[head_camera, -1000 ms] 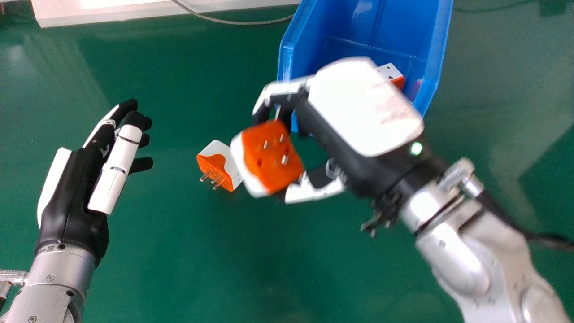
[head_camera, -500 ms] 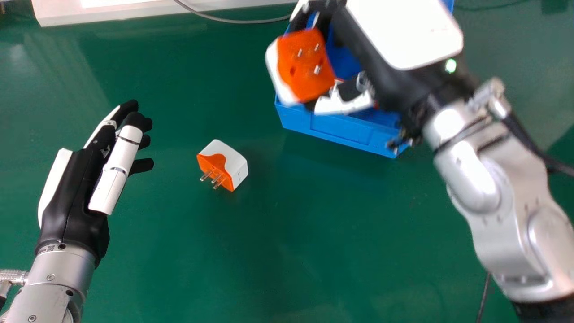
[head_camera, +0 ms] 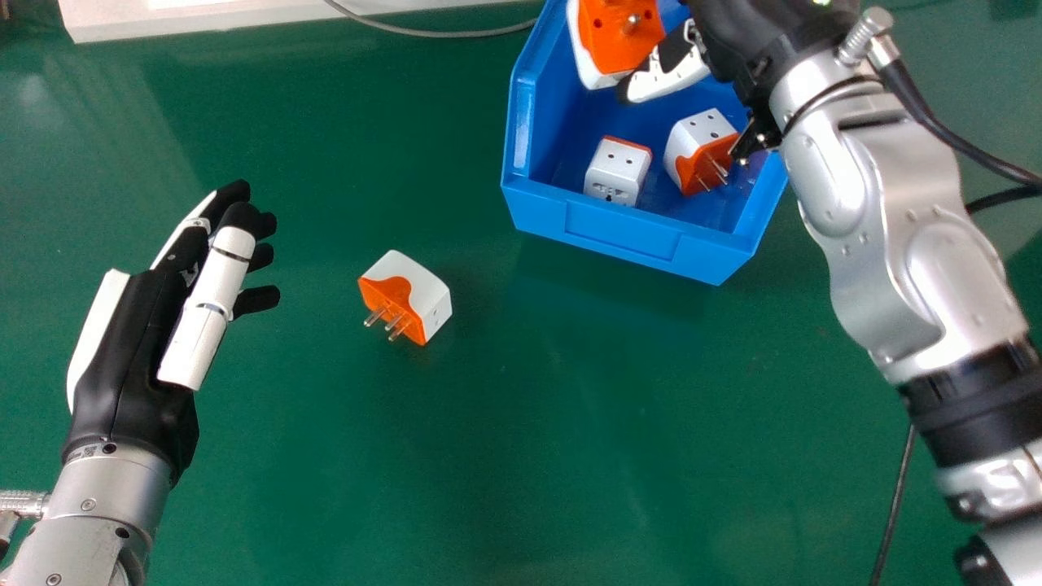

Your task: Pick all objects and put in blue box

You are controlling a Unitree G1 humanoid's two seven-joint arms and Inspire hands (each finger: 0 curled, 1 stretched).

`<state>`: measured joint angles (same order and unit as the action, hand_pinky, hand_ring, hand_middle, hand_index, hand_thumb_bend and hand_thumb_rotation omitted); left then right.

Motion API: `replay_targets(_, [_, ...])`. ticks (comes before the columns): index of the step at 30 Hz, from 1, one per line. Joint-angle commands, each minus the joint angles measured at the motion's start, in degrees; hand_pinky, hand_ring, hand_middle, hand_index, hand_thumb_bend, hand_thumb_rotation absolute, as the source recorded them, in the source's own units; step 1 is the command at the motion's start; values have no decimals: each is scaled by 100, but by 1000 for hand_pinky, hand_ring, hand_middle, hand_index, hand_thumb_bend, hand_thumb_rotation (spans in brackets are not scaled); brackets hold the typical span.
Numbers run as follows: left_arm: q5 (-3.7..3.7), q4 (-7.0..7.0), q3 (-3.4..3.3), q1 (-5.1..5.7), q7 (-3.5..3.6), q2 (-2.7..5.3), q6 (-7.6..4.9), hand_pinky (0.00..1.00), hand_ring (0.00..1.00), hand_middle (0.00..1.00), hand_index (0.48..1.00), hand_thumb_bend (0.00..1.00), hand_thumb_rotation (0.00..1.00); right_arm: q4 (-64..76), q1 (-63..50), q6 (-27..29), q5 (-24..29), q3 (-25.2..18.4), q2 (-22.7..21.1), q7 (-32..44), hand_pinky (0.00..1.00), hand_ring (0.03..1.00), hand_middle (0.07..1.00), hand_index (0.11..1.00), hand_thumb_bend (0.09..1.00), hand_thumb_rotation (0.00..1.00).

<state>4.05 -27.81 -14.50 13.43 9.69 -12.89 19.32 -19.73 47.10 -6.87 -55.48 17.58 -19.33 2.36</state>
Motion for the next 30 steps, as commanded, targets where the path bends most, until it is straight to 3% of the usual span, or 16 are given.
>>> replay_targets(1, [64,-146,-59,22,14,-35,-114,794,877,878,913,477,888,-468,604,-36,-175,129,-115,-278,320,429,525,540,490,0])
replay_targets(7, [125,-156,-93,58,37,-52,-133,801,885,887,922,469,889,-1642,1112,-64,-321,573,-140,-558,325,435,540,512,491,0])
replay_targets(16, [105,-254,-82,125,14,-29,-97,806,890,892,927,463,890,-3037,1692,-31,-327,1130,-85,-665,332,441,518,493,495,0])
replay_targets(26, [117,-338,-70,173,-2,-2,-72,808,892,895,929,460,890,-3406,1644,-57,-93,1227,-85,-889,351,461,506,464,499,0])
replay_targets(30, [113,-305,-74,161,8,-12,-93,809,892,895,930,459,890,-3376,1574,-45,26,1221,-107,-1037,359,461,505,457,500,0])
